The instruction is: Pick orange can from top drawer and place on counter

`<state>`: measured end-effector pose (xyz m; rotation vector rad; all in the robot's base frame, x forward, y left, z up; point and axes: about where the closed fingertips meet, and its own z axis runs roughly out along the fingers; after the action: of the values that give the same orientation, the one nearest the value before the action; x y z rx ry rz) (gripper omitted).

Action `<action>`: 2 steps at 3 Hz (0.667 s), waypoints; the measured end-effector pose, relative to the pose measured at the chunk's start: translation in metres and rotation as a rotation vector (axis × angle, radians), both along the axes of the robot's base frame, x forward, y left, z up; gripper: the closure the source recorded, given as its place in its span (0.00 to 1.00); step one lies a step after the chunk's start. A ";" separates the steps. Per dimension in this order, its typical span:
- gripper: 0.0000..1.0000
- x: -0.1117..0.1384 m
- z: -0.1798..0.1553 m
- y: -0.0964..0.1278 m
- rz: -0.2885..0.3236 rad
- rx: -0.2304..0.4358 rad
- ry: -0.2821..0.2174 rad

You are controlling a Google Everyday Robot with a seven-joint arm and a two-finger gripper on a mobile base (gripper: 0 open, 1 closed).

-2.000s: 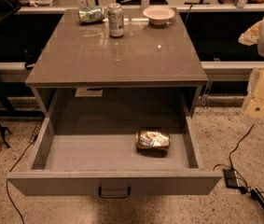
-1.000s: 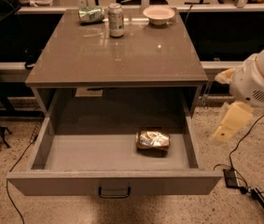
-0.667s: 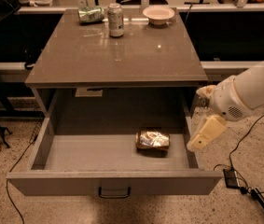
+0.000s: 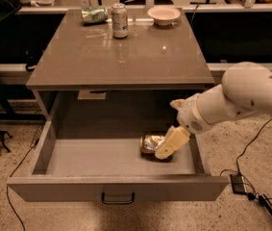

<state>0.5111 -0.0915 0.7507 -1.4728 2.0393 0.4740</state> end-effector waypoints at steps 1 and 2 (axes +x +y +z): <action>0.00 0.025 -0.048 0.038 0.003 0.000 0.025; 0.00 0.027 -0.051 0.038 0.006 -0.006 0.021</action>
Offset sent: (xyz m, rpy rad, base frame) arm 0.0381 0.0541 -0.0786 -0.0154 0.0622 0.0186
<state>0.5377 -0.0533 0.6999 -1.4835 2.0550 0.4885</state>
